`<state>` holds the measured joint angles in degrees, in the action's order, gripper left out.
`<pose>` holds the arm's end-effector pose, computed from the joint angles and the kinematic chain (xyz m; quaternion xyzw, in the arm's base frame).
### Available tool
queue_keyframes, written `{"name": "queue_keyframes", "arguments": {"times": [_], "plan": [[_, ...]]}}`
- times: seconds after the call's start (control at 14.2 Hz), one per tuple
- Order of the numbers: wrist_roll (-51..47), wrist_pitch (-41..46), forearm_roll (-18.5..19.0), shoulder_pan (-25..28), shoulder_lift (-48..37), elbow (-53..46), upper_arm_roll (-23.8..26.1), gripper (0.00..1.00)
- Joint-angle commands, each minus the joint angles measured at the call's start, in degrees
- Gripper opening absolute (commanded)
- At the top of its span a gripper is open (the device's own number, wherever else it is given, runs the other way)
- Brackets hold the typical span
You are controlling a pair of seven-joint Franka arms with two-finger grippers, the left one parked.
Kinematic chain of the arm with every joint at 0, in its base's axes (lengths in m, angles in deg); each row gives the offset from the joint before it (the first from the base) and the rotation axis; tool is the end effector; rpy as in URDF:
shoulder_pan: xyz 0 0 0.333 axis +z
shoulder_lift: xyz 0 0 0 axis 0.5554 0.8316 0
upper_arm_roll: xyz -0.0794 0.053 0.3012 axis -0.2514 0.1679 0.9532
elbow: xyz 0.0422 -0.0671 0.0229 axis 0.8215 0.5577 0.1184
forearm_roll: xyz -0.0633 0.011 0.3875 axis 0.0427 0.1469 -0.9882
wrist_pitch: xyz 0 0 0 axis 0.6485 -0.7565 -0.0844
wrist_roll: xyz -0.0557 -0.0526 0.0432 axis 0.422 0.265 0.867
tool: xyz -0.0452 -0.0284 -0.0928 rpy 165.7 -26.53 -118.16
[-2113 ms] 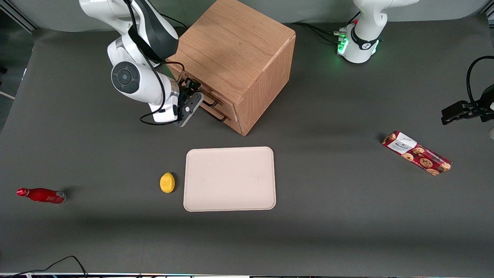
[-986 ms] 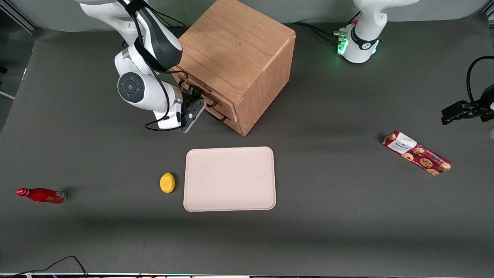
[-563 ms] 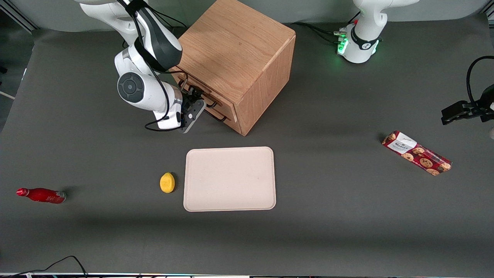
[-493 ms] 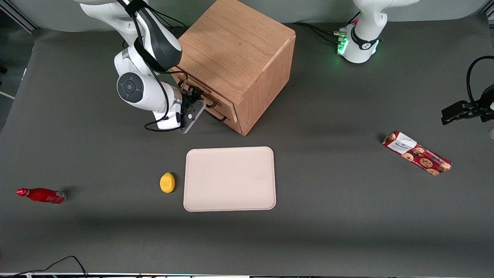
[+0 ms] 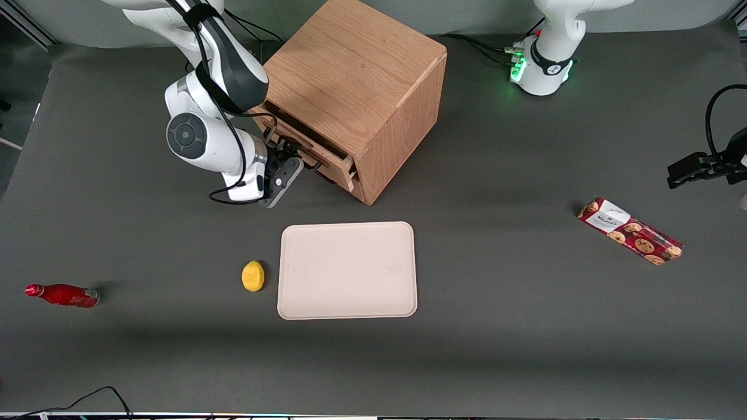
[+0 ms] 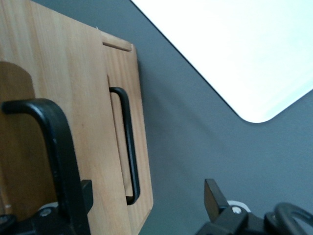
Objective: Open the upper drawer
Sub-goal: 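Pull the handle outward with the right gripper, sliding the drawer open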
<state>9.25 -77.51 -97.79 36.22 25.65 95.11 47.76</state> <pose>0.4892 0.2626 0.3692 -0.9077 -0.3886 0.0887 0.1311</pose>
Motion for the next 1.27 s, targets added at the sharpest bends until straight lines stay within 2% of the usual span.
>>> {"name": "queue_keyframes", "arguments": {"times": [0.0,0.85,0.99,1.2], "plan": [[1.08,-1.97,3.72,-0.02,2.05,-0.69,-1.84,1.0],[4.24,-1.88,5.4,-0.55,3.37,-5.0,-7.82,1.0],[4.67,-1.88,7.24,-0.55,3.72,-5.61,-9.22,1.0],[5.55,-1.88,7.43,-0.81,4.07,-6.05,-9.66,1.0]]}}
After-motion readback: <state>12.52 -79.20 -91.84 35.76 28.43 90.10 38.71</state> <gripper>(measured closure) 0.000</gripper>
